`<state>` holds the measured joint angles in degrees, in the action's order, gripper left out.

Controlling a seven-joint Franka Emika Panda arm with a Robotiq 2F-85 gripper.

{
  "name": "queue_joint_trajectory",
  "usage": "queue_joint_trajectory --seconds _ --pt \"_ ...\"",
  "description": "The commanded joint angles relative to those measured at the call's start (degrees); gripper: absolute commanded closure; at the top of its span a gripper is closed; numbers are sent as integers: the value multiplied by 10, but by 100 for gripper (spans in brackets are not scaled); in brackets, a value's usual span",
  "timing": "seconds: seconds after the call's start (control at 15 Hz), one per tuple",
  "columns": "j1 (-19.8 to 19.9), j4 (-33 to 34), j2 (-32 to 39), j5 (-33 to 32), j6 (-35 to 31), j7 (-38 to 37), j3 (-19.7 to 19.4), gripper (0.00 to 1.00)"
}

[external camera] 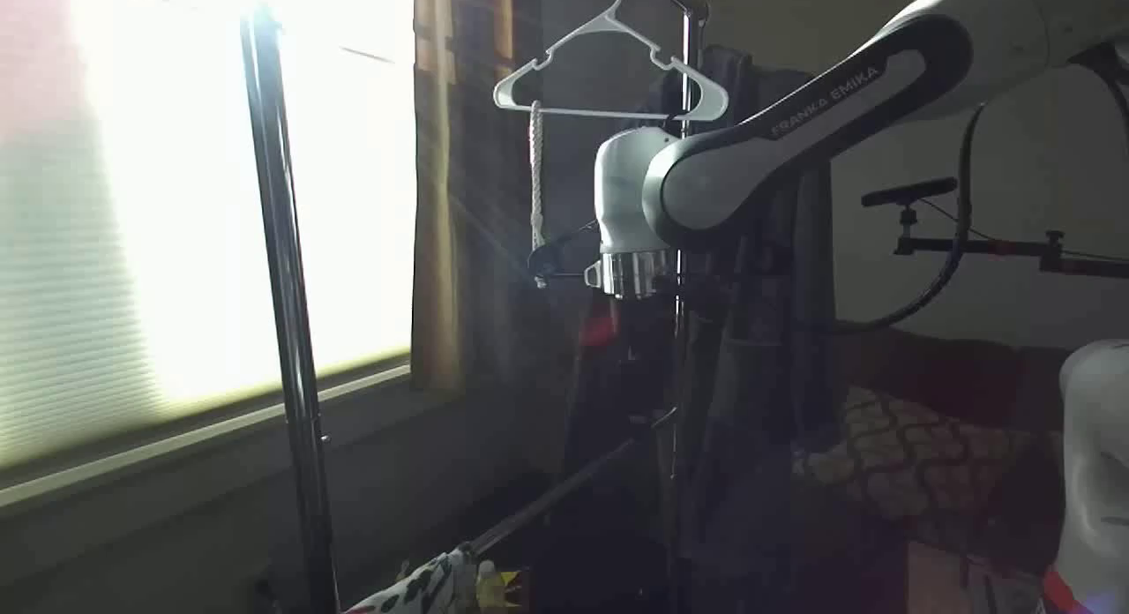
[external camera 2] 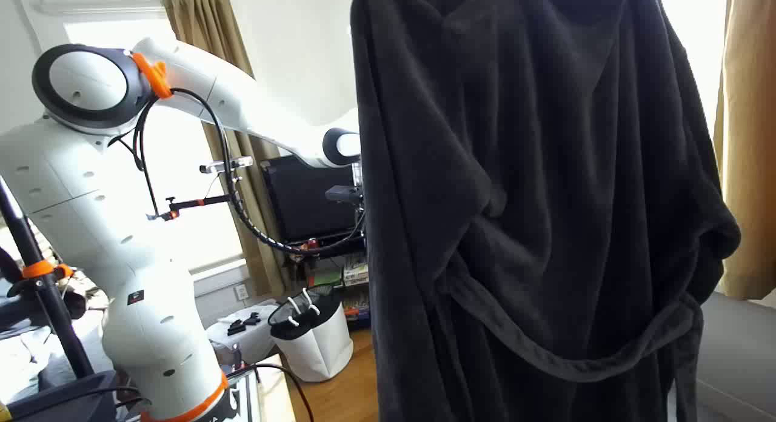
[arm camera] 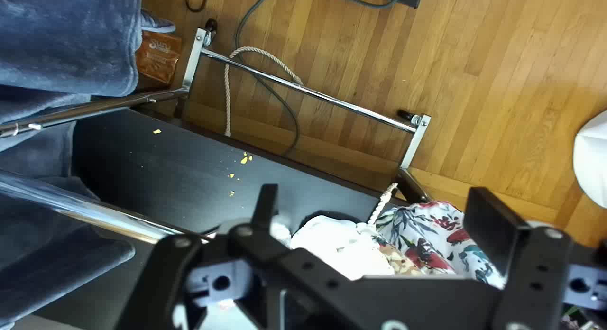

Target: Remove the black hanger from the white hangers clamp bar and hang it on the bottom rail of the clothes hanging rack

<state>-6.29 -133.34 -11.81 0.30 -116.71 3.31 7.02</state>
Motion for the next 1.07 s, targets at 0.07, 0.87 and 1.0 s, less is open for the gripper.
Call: queue_joint_trajectory --seconds 0.07,0.87,1.0 --pt "-3 1 0 -1 1 -1 -2 0" --pt "-4 -4 -1 18 -17 -1 -4 0" --pt "-6 -6 -1 39 -26 1 -6 0"
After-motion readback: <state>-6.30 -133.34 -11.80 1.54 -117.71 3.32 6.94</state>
